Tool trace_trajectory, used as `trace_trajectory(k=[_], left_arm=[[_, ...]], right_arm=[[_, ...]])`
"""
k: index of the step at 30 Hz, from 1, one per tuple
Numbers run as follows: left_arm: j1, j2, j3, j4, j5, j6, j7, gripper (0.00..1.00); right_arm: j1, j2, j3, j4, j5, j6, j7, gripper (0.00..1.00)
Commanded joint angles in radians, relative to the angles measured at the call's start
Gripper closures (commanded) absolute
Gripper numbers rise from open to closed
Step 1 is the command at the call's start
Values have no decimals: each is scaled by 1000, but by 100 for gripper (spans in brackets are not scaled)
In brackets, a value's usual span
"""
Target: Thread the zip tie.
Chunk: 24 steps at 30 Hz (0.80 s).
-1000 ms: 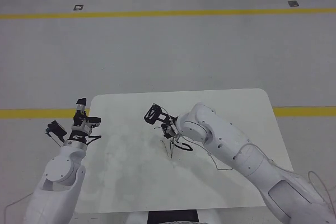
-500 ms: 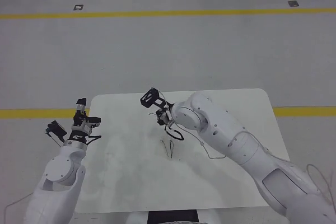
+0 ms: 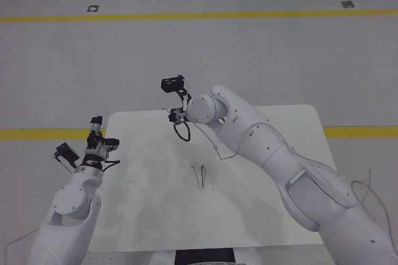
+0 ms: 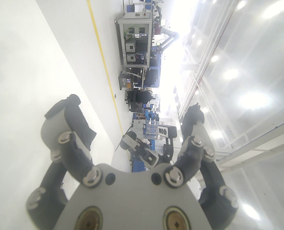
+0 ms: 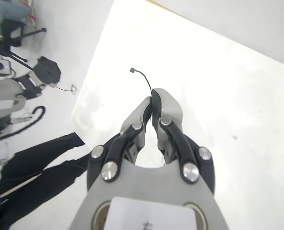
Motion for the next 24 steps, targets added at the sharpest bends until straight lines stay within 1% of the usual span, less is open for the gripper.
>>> trace_trajectory(k=[1,14,16,20,22,24], left_arm=[[0,0,0,0,0,0,0,0],[0,0,0,0,0,0,0,0],[0,0,0,0,0,0,0,0],[0,0,0,0,0,0,0,0],[0,0,0,0,0,0,0,0],[0,0,0,0,0,0,0,0]], right_arm=[[0,-9,4,28,31,-14,-21,100],[-5,-9,6,27,35,-15,-28,100],[-21,-4,42,42,71,-32,-62,100],[-24,3,104,77,140,-61,-86,100],[-30,3,130,92,180,-86,-93,100],[-36,3,153,108,219,-126,-95,100]])
